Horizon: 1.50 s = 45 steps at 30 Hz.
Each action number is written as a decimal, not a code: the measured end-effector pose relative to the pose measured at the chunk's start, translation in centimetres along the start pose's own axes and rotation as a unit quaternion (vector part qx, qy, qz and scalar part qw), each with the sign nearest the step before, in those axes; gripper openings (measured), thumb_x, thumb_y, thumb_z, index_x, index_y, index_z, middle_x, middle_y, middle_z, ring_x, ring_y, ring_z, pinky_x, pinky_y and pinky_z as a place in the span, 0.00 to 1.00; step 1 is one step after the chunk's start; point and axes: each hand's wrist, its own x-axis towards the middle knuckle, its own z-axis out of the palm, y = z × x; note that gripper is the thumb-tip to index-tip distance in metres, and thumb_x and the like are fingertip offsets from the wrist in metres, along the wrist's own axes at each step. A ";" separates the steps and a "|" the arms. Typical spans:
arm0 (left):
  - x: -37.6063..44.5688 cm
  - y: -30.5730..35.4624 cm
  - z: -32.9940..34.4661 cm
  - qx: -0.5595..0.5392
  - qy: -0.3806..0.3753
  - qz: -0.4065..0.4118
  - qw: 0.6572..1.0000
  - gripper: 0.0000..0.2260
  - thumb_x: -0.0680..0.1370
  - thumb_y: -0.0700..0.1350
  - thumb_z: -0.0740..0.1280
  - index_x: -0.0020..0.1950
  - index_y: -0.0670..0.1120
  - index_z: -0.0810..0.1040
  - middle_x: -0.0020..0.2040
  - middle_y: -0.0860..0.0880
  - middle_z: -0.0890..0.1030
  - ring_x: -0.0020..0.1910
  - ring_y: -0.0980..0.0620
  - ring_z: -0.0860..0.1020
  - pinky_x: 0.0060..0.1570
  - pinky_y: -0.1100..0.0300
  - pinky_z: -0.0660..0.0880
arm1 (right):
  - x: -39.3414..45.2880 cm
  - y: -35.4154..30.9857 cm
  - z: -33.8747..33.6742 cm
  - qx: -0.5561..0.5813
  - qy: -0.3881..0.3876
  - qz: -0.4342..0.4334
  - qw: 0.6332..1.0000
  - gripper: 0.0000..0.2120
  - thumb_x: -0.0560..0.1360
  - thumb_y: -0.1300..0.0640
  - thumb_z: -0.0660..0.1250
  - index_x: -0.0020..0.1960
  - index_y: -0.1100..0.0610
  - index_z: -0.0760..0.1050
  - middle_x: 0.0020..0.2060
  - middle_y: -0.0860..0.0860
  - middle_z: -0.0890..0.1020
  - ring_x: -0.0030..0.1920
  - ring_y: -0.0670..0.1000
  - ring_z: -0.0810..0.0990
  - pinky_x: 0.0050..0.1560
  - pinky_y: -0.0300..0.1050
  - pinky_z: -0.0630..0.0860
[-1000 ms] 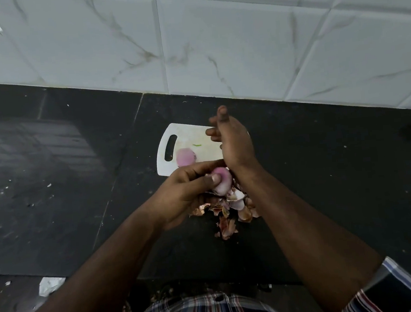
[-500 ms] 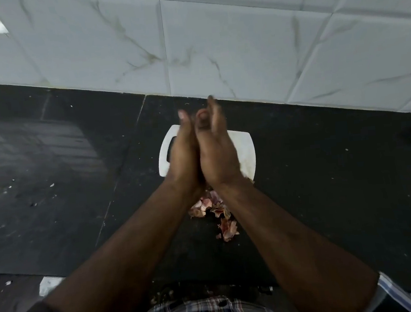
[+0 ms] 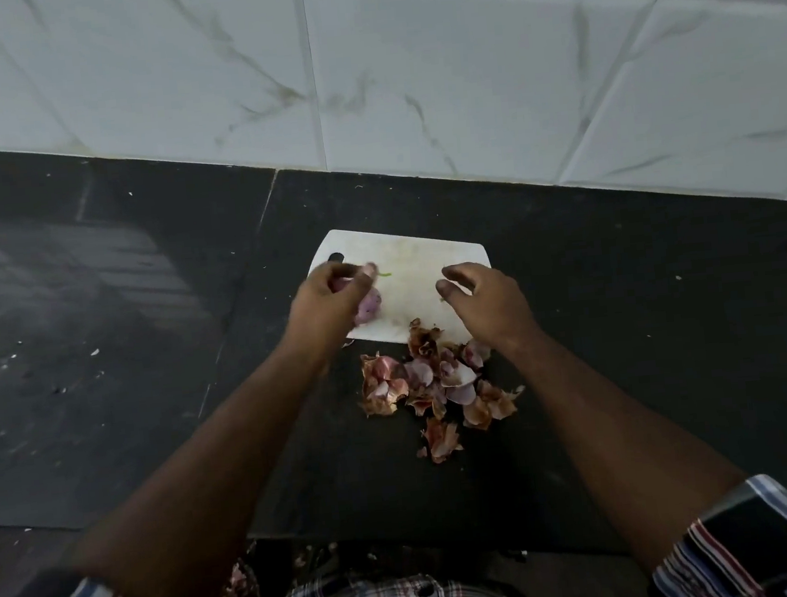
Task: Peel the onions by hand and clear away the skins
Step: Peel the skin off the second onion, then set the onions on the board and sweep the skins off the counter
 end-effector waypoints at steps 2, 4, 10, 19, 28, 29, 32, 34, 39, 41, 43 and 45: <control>2.6 -0.3 -0.5 0.134 -0.007 0.042 0.990 0.25 0.73 0.50 0.77 0.67 0.47 0.75 0.55 0.49 0.73 0.49 0.53 0.75 0.44 0.62 0.75 | 0.9 1.6 0.4 -0.062 -0.042 -0.014 0.997 0.21 0.80 0.46 0.64 0.70 0.53 0.74 0.69 0.50 0.77 0.67 0.52 0.76 0.65 0.45 0.71; 4.5 -1.0 -0.3 0.244 -0.003 0.029 0.969 0.32 0.69 0.50 0.80 0.70 0.49 0.72 0.59 0.47 0.69 0.54 0.49 0.75 0.55 0.54 0.78 | 2.1 2.8 1.0 -0.102 -0.083 -0.031 0.991 0.24 0.81 0.45 0.63 0.73 0.54 0.71 0.74 0.51 0.72 0.73 0.53 0.70 0.71 0.48 0.67; 6.8 -3.2 0.4 0.399 -0.065 -0.026 0.914 0.40 0.65 0.60 0.80 0.72 0.52 0.71 0.68 0.42 0.65 0.69 0.37 0.67 0.67 0.42 0.71 | 2.6 4.4 3.7 -0.191 -0.166 -0.060 0.966 0.32 0.83 0.42 0.53 0.80 0.59 0.54 0.81 0.56 0.51 0.81 0.53 0.46 0.79 0.50 0.43; 8.5 -4.3 0.0 0.343 0.025 0.017 0.939 0.40 0.65 0.65 0.78 0.73 0.51 0.73 0.62 0.43 0.69 0.64 0.39 0.73 0.65 0.44 0.74 | 5.1 2.0 3.8 -0.080 -0.153 -0.187 0.967 0.24 0.80 0.48 0.64 0.73 0.55 0.71 0.73 0.52 0.72 0.74 0.51 0.69 0.74 0.49 0.65; 10.5 -3.6 0.7 0.359 0.068 0.009 0.931 0.34 0.67 0.64 0.77 0.66 0.47 0.77 0.62 0.41 0.70 0.62 0.37 0.74 0.64 0.46 0.74 | 4.5 1.5 6.2 -0.177 -0.277 -0.283 0.901 0.27 0.82 0.49 0.55 0.77 0.61 0.64 0.78 0.58 0.61 0.79 0.54 0.56 0.77 0.48 0.50; 10.5 -3.5 1.1 0.376 0.058 0.025 0.925 0.34 0.66 0.64 0.77 0.66 0.48 0.77 0.62 0.42 0.71 0.62 0.38 0.74 0.63 0.45 0.74 | 3.1 1.6 5.5 -0.164 -0.311 -0.302 0.886 0.26 0.81 0.48 0.54 0.75 0.60 0.66 0.78 0.56 0.63 0.79 0.53 0.58 0.78 0.48 0.53; 10.3 -2.7 3.0 0.428 0.016 0.079 0.900 0.33 0.66 0.63 0.77 0.65 0.48 0.77 0.62 0.42 0.71 0.62 0.38 0.72 0.61 0.45 0.74 | 1.7 2.6 2.8 -0.136 -0.317 -0.295 0.891 0.25 0.79 0.48 0.56 0.73 0.56 0.71 0.74 0.52 0.71 0.75 0.49 0.67 0.74 0.43 0.62; 10.4 -2.1 4.1 0.455 -0.004 0.095 0.885 0.33 0.66 0.63 0.77 0.65 0.48 0.77 0.62 0.43 0.71 0.62 0.38 0.71 0.60 0.45 0.73 | 2.9 3.7 1.1 -0.123 -0.245 -0.235 0.932 0.23 0.81 0.49 0.60 0.73 0.56 0.71 0.73 0.53 0.71 0.74 0.49 0.68 0.73 0.43 0.63; 10.8 -1.8 4.2 0.457 -0.042 0.073 0.886 0.38 0.67 0.61 0.78 0.73 0.54 0.70 0.68 0.43 0.67 0.68 0.39 0.68 0.66 0.41 0.70 | 2.5 6.1 1.1 -0.204 -0.232 -0.142 0.941 0.31 0.81 0.43 0.52 0.79 0.57 0.58 0.80 0.55 0.55 0.80 0.52 0.50 0.78 0.45 0.44; 11.0 -2.0 3.6 0.427 -0.056 0.046 0.901 0.41 0.65 0.62 0.78 0.75 0.56 0.67 0.70 0.43 0.68 0.69 0.39 0.67 0.68 0.41 0.69 | 0.5 5.4 2.3 -0.187 -0.248 -0.178 0.934 0.32 0.79 0.44 0.50 0.79 0.58 0.58 0.80 0.56 0.55 0.80 0.53 0.50 0.77 0.44 0.43; 11.0 -2.1 3.1 0.405 -0.063 0.037 0.911 0.44 0.63 0.63 0.77 0.76 0.56 0.66 0.68 0.43 0.72 0.68 0.40 0.70 0.67 0.40 0.71 | -0.9 4.7 2.7 -0.144 -0.263 -0.190 0.935 0.30 0.79 0.46 0.52 0.78 0.57 0.61 0.79 0.53 0.60 0.80 0.50 0.54 0.77 0.42 0.48; 10.8 -2.0 2.6 0.382 -0.074 0.037 0.920 0.45 0.65 0.59 0.78 0.78 0.53 0.64 0.66 0.44 0.75 0.65 0.42 0.73 0.65 0.43 0.73 | -1.1 4.4 2.4 -0.101 -0.238 -0.171 0.951 0.29 0.79 0.46 0.53 0.77 0.56 0.64 0.78 0.52 0.64 0.78 0.49 0.60 0.77 0.43 0.56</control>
